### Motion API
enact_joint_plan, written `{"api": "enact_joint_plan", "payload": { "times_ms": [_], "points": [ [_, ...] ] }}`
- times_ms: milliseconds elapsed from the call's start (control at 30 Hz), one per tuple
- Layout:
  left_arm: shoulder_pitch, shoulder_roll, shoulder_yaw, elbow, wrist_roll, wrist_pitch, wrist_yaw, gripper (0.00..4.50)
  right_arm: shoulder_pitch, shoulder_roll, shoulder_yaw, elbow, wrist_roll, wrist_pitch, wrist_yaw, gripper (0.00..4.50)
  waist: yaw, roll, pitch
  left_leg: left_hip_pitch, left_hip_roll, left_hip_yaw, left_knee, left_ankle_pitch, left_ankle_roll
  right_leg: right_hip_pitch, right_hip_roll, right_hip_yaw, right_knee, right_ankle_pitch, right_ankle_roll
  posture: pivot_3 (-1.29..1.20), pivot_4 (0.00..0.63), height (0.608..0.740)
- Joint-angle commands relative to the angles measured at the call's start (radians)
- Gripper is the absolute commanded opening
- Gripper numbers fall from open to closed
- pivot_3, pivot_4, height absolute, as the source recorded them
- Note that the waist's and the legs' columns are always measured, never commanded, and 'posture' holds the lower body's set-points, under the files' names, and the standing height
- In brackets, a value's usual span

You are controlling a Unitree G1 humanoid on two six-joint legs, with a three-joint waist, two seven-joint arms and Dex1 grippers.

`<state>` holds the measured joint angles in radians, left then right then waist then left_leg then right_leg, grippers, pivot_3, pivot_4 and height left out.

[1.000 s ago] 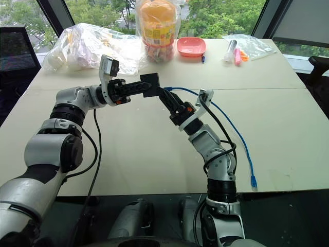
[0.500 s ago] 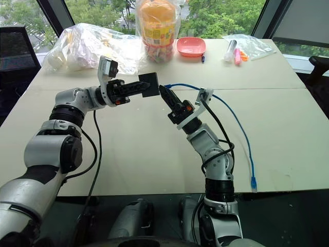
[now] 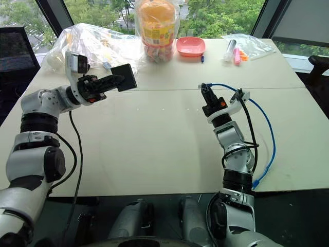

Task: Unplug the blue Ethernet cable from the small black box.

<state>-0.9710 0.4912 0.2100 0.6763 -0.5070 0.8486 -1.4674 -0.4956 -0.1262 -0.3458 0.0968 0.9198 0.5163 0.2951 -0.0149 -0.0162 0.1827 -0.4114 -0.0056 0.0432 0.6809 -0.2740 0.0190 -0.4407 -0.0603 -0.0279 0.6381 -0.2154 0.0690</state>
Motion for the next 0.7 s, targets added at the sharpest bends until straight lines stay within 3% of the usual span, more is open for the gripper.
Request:
{"api": "enact_joint_plan", "payload": {
  "times_ms": [33,133,300,500,700],
  "points": [
    [0.035,-0.027,-0.021,-0.122,0.051,-0.146,0.146,0.49,-0.091,-0.100,0.040,0.032,-0.075,0.050,0.010,0.03,0.002,0.000,0.000,0.000,0.000,0.000,0.000,0.000,0.000,0.000,-0.001,0.000,0.000,0.000,0.000,0.00,0.150,0.740],
    [0.112,-0.048,-0.092,-0.201,0.121,-0.268,0.211,0.49,-0.261,-0.217,0.045,0.148,-0.130,0.060,0.061,0.03,-0.001,0.001,0.001,0.000,-0.001,0.001,0.000,0.000,0.000,0.000,-0.001,0.001,0.000,0.000,0.000,0.00,0.150,0.740],
    [0.155,-0.093,-0.105,-0.231,0.138,-0.378,0.311,0.49,-0.431,-0.299,0.088,0.326,-0.230,0.020,0.177,0.03,0.000,0.003,0.002,-0.001,-0.001,0.002,-0.002,0.000,0.000,-0.002,-0.002,0.002,-0.001,0.000,0.000,0.00,0.150,0.740],
    [0.173,-0.114,-0.098,-0.247,0.120,-0.416,0.383,0.49,-0.472,-0.318,0.223,0.456,-0.452,-0.173,0.310,0.03,0.000,0.003,0.002,-0.001,-0.001,0.004,-0.003,0.000,0.000,-0.002,-0.002,0.001,-0.002,0.000,0.000,0.00,0.150,0.740],
    [0.213,-0.108,-0.129,-0.282,0.158,-0.487,0.434,0.49,-0.475,-0.310,0.263,0.638,-0.581,-0.165,0.269,0.03,0.002,0.003,0.002,-0.001,-0.001,0.004,-0.002,0.000,0.001,-0.002,-0.002,0.001,-0.003,0.001,0.001,0.00,0.150,0.740]
  ]
}}
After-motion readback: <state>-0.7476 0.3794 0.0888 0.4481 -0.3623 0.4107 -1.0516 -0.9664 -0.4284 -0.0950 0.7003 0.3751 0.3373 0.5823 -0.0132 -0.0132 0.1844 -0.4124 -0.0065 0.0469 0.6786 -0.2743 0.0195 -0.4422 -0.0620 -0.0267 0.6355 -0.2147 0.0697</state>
